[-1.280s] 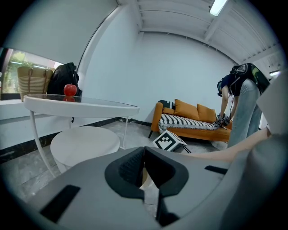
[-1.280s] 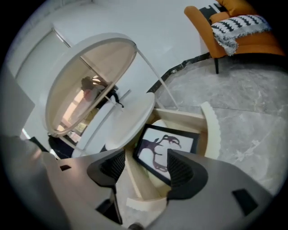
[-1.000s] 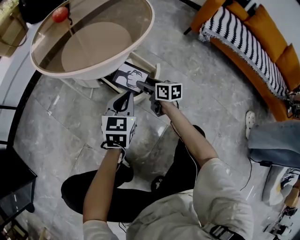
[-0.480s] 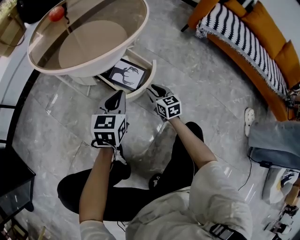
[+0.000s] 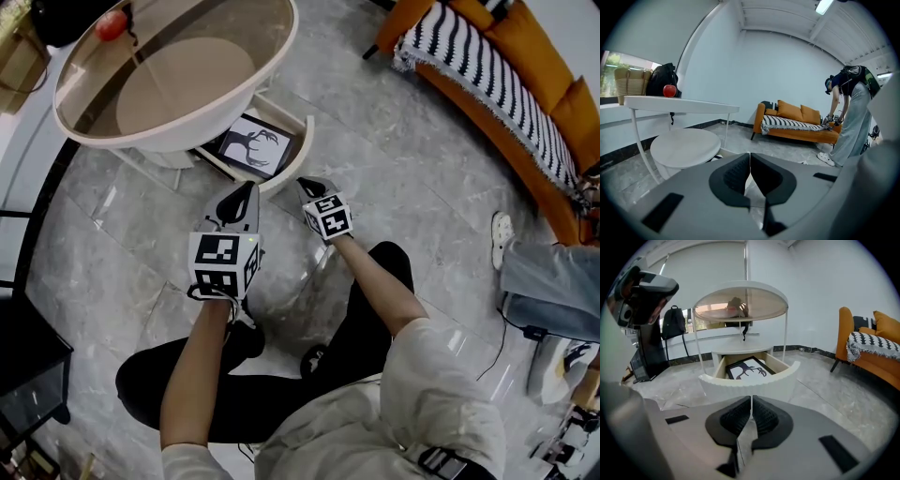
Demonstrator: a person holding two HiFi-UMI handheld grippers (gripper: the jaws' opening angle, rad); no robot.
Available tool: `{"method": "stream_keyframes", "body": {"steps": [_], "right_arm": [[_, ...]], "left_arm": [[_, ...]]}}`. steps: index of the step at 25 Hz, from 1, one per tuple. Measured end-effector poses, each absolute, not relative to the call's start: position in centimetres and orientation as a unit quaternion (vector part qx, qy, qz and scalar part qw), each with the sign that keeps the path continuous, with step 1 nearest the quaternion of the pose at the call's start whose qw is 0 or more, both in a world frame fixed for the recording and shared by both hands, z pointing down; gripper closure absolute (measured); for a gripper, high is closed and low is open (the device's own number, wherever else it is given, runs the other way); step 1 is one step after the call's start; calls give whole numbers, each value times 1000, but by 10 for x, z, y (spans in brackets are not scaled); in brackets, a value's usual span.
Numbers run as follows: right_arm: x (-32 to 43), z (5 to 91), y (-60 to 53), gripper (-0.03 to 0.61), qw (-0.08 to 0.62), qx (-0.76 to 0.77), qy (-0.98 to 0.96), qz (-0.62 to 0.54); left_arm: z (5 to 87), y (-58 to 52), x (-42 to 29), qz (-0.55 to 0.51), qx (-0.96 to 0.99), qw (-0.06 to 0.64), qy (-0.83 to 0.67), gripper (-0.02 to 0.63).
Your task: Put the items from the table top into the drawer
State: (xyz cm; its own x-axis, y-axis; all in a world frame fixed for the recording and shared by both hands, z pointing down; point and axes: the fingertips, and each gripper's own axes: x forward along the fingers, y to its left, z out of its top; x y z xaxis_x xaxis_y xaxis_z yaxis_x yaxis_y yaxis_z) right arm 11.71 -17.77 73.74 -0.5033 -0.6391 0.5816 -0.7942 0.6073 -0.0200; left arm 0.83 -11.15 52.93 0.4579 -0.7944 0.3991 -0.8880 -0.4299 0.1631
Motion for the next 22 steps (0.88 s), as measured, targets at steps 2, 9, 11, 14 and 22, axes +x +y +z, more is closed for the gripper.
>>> {"method": "stream_keyframes", "body": {"steps": [2,9,11,14,22], "right_arm": [[119,744,-180,538,277,429,-847,146],[110,748,-188,541,265,440,-847,135],[103,748,-188,541,263,437,-852,122],[96,747,-191,543,260,441,-852,108],[76,748,-209,543,249,444,-851,127]], "left_arm": [[530,-112,8,132,835,178,-503,592],[536,-109,4,132,836,185,-500,592],[536,-109,1,132,835,184,-501,592],[541,-108,1,140,834,180,-502,592],[543,-106,7,136,843,187,-485,592]]}}
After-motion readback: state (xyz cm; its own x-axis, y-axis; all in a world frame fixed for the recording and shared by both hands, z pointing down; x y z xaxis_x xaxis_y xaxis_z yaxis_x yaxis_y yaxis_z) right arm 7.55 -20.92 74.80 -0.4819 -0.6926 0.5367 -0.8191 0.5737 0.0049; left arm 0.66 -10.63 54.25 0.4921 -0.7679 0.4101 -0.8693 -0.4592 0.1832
